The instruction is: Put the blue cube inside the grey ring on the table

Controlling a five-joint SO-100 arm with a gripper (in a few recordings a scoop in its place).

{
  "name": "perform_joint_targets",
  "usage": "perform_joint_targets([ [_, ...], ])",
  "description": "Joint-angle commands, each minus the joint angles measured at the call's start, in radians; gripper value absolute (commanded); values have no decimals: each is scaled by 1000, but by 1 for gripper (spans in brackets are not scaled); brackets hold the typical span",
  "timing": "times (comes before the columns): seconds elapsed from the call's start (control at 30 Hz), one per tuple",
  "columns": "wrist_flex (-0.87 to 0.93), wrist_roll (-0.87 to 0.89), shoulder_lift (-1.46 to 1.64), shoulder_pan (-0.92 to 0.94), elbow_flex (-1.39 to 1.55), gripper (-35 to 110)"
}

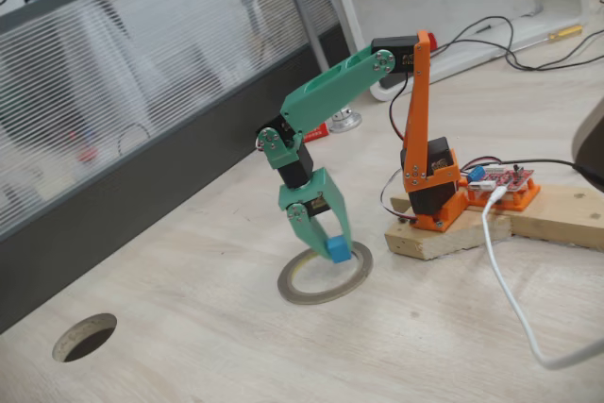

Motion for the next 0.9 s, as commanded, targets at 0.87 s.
perform_joint_targets([
  [0.87, -178, 8, -69, 2, 5, 1],
])
